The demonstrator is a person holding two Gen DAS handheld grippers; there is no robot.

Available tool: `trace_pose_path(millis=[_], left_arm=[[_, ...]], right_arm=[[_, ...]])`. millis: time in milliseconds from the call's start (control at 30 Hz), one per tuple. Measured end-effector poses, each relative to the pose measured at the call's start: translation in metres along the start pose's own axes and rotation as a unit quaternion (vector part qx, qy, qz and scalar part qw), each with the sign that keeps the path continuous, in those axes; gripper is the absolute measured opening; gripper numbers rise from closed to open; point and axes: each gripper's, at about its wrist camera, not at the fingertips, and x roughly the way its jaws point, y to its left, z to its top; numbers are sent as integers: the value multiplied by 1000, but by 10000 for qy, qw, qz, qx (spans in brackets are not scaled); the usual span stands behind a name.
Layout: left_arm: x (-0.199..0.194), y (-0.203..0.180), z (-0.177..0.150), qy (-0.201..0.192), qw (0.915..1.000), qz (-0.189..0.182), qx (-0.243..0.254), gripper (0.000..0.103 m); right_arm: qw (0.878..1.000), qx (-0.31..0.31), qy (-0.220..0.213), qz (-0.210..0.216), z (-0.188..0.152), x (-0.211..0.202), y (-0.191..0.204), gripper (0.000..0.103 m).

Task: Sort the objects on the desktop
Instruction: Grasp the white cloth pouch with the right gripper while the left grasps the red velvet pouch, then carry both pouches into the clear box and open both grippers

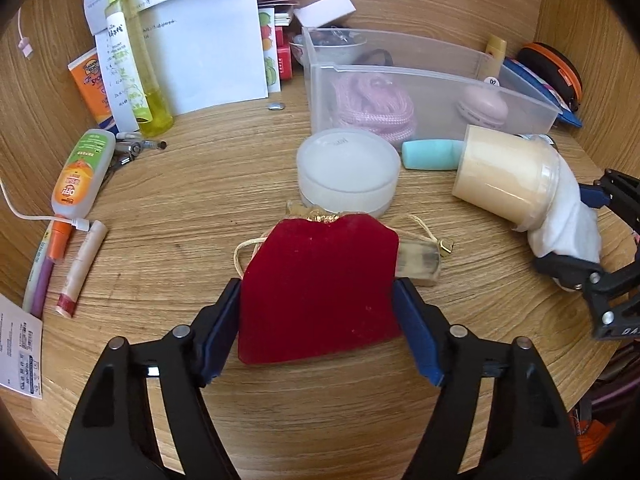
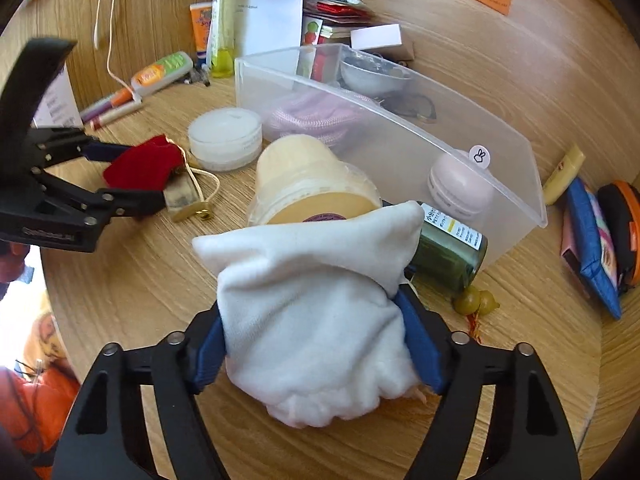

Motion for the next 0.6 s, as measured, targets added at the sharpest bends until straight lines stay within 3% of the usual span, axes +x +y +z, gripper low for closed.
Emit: trace_pose_path(millis=[33,67,133,600], left_arm=[[-1,0,0,-15,10000,5,-4,64],[-1,1,0,-30,10000,4,-3,50],[-3,2,1,-12,10000,25,-12,41],[-30,20,11,-409,9986,-27,-328,37]], right_arm=[[10000,60,-6,48,0,-1,-1,72],[9999,116,-17,86,0,-3,-2,72],[9997,181,-43,153,-1,-6,-2,72],[9978,529,-356,165,-4,-42,-11,72]])
